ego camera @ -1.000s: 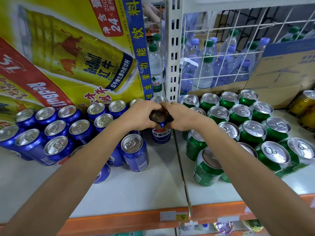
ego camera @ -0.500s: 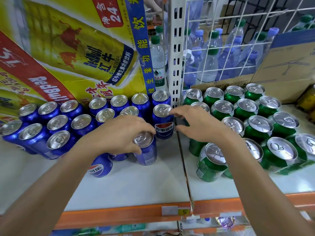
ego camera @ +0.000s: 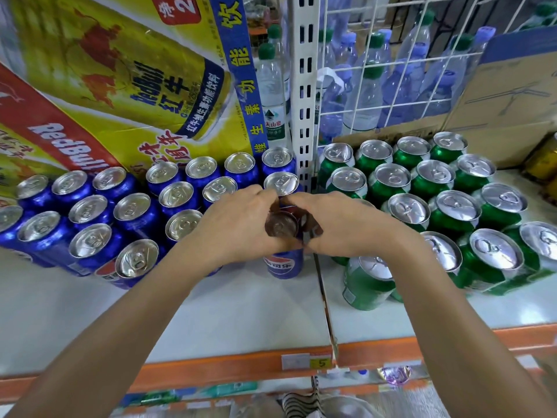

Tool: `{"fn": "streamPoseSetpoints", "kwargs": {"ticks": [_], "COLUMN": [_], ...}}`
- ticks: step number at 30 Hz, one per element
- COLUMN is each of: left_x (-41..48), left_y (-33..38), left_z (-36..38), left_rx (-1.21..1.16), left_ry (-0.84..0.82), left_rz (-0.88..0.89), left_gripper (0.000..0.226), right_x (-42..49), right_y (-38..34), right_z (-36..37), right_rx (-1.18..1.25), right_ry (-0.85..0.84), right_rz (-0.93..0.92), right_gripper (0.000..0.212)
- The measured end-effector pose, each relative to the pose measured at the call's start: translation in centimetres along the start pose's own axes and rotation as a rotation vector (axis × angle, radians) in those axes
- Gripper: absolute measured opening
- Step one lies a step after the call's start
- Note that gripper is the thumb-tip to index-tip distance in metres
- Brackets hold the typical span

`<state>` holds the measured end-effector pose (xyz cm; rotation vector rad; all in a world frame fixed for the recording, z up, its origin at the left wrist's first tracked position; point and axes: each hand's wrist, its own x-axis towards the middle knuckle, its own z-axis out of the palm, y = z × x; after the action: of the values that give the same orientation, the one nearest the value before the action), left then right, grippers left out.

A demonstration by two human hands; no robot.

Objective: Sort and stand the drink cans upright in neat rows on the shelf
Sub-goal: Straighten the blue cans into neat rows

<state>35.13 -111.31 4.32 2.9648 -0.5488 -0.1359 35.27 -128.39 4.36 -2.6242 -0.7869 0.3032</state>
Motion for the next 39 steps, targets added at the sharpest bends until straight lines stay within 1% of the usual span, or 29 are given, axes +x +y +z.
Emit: {"fn": "streamPoseSetpoints", "kwargs": {"ticks": [2, 4, 5, 8, 11, 13, 16, 23, 28, 32, 35, 37, 39], "left_x": [-0.2, -0.3, -0.3, -0.2, 0.0, 0.1, 0.1, -0.2, -0.6, -0.8, -1.3, -2.0, -3.0], "left_y": [-0.6, -1.1, -1.4, -1.6, -1.3, -1.1, -1.0, -1.0, -1.0, -1.4, -1.5, -2.1, -3.0], "left_z": [-0.4, -0.9, -1.0, -0.5, 0.0, 0.2, 0.4, 0.7, 1.8, 2.2, 1.9, 1.1, 0.0], "left_rx": [-0.033, -0.019, -0.022, -0.088, -0.162, -0.192, -0.22, -0.254, -0.277, -0.325, -0.354, -0.343, -0.254], "left_ry": [-0.088, -0.18, -0.189, -0.103, -0.026, -0.012, 0.007, 0.044, 0.104, 0.082, 0.046, 0.063, 0.133], "left_rz": [0.057, 0.103, 0.11, 0.078, -0.003, -0.018, -0.017, -0.047, -0.084, -0.104, -0.084, -0.069, -0.082], "left_gripper": [0.064, 0.062, 0.061, 0.06, 0.059, 0.059, 0.06, 0.062, 0.064, 0.064, 0.056, 0.051, 0.052], "right_x": [0.2, 0.5, 0.7, 1.2, 1.3, 1.2, 1.0, 1.3, 1.1, 1.4, 1.4, 1.3, 1.2], "right_y": [-0.2, -0.3, -0.4, -0.5, -0.4, -0.3, -0.5, -0.6, -0.6, -0.8, -0.8, -0.6, -0.4], "right_z": [0.3, 0.8, 1.1, 1.2, 0.6, 0.1, 0.2, 0.5, 0.2, 0.3, 0.4, 0.5, 0.7], "right_rx": [-0.027, -0.033, -0.054, -0.116, -0.132, -0.118, -0.069, -0.116, -0.122, -0.116, -0.11, -0.106, -0.107], "right_ry": [-0.022, -0.022, -0.022, 0.027, 0.103, 0.125, 0.092, 0.09, 0.087, 0.069, 0.079, 0.085, 0.088], "right_rz": [0.004, 0.028, 0.045, 0.05, 0.036, 0.033, 0.004, -0.012, -0.041, -0.052, -0.052, -0.044, -0.041], "right_gripper": [0.06, 0.061, 0.06, 0.05, 0.039, 0.04, 0.049, 0.043, 0.04, 0.041, 0.042, 0.043, 0.043]}}
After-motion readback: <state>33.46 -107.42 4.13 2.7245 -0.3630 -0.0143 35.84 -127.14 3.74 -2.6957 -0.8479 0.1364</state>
